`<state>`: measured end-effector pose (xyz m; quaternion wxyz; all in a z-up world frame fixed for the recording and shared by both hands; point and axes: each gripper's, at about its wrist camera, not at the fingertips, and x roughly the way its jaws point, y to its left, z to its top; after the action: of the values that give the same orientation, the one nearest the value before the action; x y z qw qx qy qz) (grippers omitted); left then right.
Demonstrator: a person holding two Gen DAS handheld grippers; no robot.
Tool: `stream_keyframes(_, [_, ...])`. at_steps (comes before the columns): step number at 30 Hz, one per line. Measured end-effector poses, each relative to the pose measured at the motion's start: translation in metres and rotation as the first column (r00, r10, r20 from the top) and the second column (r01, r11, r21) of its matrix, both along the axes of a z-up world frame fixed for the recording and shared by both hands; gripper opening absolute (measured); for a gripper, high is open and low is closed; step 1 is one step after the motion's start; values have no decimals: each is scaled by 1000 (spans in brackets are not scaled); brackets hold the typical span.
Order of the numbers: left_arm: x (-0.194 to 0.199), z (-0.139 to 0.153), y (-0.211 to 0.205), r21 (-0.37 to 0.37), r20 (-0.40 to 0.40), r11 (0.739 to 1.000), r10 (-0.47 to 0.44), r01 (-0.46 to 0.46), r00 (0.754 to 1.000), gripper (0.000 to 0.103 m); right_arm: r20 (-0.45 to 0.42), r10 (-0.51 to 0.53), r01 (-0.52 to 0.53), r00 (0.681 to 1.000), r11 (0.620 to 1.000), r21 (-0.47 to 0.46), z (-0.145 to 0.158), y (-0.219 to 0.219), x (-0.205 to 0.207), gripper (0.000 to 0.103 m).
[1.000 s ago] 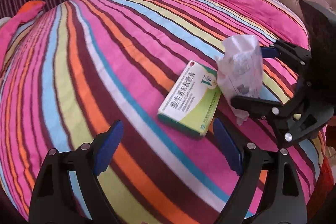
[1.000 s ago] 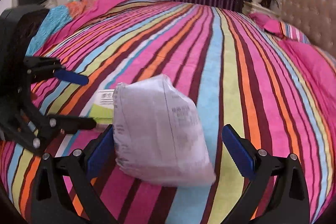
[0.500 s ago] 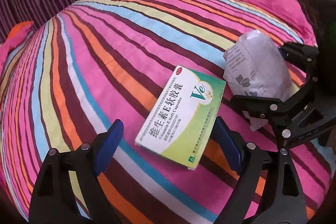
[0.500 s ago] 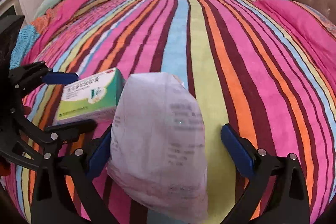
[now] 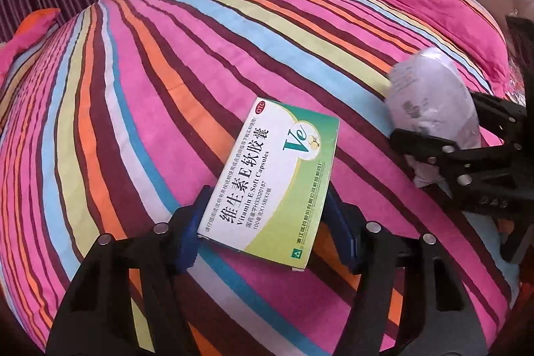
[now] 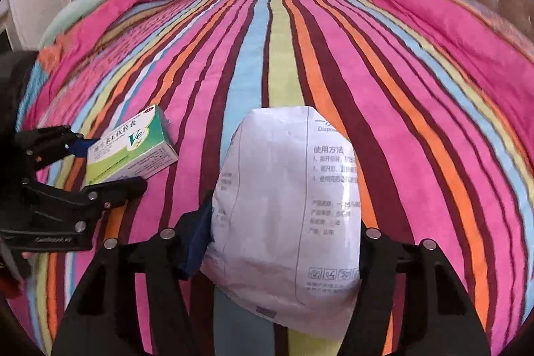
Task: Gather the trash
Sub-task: 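Carry vitamin E box with left tool while right tool carries wrapper toward wastebasket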
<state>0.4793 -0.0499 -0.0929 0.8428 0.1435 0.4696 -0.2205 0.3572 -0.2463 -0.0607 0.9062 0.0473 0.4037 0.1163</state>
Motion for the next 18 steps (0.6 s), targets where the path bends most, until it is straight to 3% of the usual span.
stream_keyframes(4, [-7,3,1,-30,-7,998,56,-56,998,63,0,-8,8,1000,1000,-24,2,1,-13,58])
stream_keyframes(7, [-26,8,7,-68,-8,994,87,-87,996,63,-21,-39,39,999,999,12,3,-4,-29,58])
stream_keyframes(18, [-145,28,23,-156,-31,967,198,-200,980,63,-70,-33,41,997,994,106,11,7,-116,58])
